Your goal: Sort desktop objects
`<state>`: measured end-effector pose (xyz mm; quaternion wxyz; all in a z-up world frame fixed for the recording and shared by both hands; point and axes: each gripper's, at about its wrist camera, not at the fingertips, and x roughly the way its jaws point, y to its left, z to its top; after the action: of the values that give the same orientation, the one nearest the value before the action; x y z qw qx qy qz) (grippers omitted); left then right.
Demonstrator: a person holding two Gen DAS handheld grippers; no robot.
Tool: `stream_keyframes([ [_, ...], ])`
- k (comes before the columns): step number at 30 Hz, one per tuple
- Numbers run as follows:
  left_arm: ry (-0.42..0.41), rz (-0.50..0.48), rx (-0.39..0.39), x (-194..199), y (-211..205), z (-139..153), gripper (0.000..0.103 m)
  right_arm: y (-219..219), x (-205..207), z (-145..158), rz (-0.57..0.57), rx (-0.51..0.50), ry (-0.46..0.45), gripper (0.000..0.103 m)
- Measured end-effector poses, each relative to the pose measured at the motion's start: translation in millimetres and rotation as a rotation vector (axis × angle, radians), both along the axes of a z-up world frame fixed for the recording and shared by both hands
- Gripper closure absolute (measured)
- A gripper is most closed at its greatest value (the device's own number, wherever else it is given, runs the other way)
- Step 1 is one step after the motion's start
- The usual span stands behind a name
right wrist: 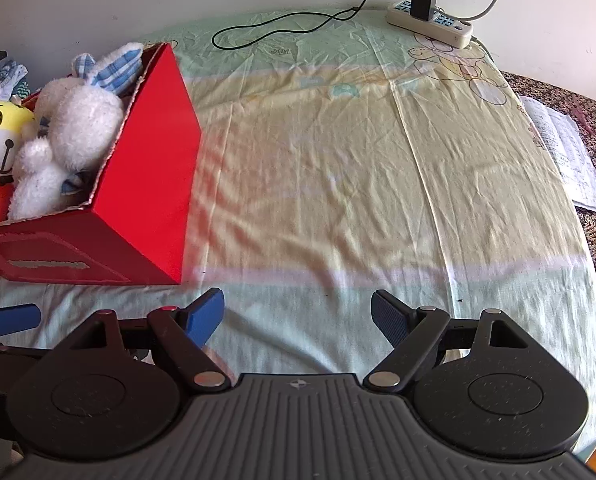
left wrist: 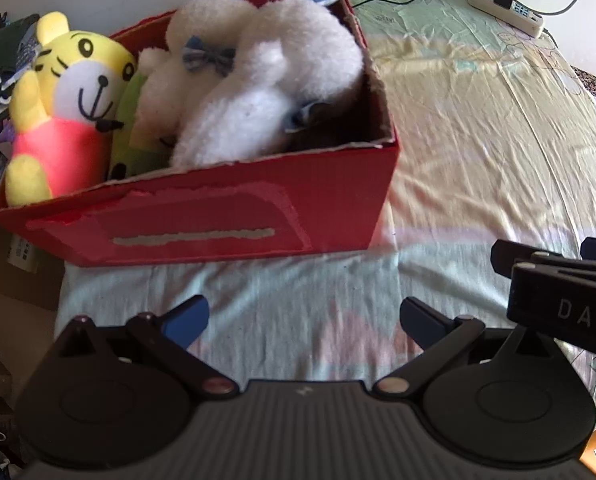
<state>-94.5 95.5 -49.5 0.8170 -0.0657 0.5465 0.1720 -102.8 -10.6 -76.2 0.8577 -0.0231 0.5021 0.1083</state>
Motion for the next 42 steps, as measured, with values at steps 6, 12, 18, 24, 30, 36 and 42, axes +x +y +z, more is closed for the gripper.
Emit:
stream_keyframes([
  [6,-0.041,0.0,0.006,-11.5,19.7,21.9,0.001,18.2,-6.2,22.0,0.029,0.025,-0.007,0.02],
  [12,-0.078,-0.023,0.061,-14.8,37.2,54.3,0.001,33.6,-4.7,50.4,0.057,0.064,-0.017,0.02],
  [18,-0.089,0.014,0.102,-10.2,70.7,84.1,0.001,52.3,6.1,82.5,0.081,0.112,-0.056,0.02],
  [24,-0.117,0.075,0.137,-9.5,100.4,104.3,0.001,76.9,13.5,98.3,0.098,0.127,-0.073,0.02],
  [30,-0.086,0.098,0.183,-1.9,120.4,101.3,0.001,98.8,22.4,99.8,0.084,0.146,-0.046,0.019],
  [36,-0.056,0.092,0.152,-0.6,133.4,89.7,0.001,108.4,25.6,91.6,0.051,0.16,0.005,0.019],
  [42,-0.063,0.079,0.142,-0.2,143.3,89.6,0.001,119.1,27.3,92.3,0.045,0.159,0.009,0.018],
])
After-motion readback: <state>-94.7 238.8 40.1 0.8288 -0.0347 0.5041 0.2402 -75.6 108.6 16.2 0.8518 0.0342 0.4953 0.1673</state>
